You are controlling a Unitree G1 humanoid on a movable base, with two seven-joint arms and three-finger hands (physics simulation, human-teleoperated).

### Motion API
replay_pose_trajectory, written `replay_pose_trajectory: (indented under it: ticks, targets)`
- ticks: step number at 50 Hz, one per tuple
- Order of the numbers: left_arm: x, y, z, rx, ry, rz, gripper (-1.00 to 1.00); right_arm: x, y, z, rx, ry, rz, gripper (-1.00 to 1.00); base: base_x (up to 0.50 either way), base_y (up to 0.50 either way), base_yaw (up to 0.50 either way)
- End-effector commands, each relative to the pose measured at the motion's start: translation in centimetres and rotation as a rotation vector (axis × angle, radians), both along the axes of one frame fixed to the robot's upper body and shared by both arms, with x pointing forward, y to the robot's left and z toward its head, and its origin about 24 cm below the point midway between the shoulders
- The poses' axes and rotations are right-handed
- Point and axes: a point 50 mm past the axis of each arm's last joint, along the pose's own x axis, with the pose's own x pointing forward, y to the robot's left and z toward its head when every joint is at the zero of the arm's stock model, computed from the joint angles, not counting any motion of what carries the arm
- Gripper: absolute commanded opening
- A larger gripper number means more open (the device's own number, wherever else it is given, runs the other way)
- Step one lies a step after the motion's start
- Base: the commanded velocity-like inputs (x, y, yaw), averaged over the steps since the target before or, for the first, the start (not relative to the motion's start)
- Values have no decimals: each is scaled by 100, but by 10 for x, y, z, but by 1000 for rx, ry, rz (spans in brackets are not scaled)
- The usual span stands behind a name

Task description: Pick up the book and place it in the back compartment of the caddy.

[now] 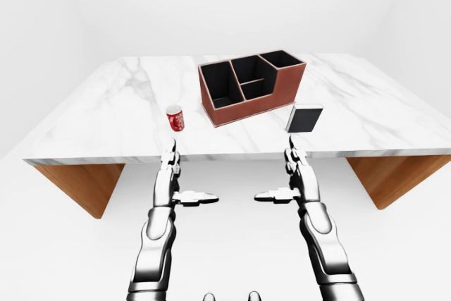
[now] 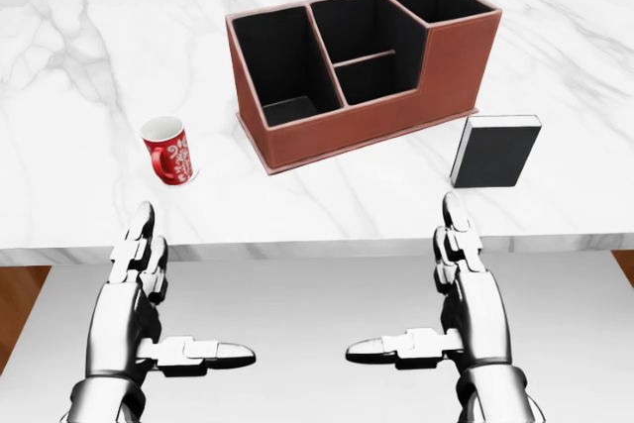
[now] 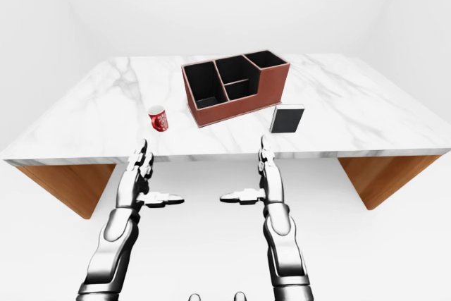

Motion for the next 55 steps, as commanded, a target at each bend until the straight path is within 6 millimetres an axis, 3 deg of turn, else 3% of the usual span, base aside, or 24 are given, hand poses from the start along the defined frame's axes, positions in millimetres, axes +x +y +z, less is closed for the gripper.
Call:
replay_pose_trajectory:
  ticks: [1,10,21,32,38,55]
  targets:
    - [-2,6,1,-1,12,-11,100,0,-4,3,-1,4,13,100,0,0,0]
    - [-5,6,12,4,1,-25,100,-3,-4,17,-2,-17,13,100,0,0,0]
    - [-10,16,44,32,-135,-33,100,-10,-8,61,84,-210,29,100,0,0,0]
    - [-10,33,66,67,-223,14,100,-15,-17,86,55,-321,6,100,0,0,0]
    - [-7,43,87,41,-313,40,100,-20,-16,98,37,-373,20,100,0,0,0]
    - [-14,47,110,44,-415,46,100,-32,-12,113,-13,-444,76,100,4,0,0]
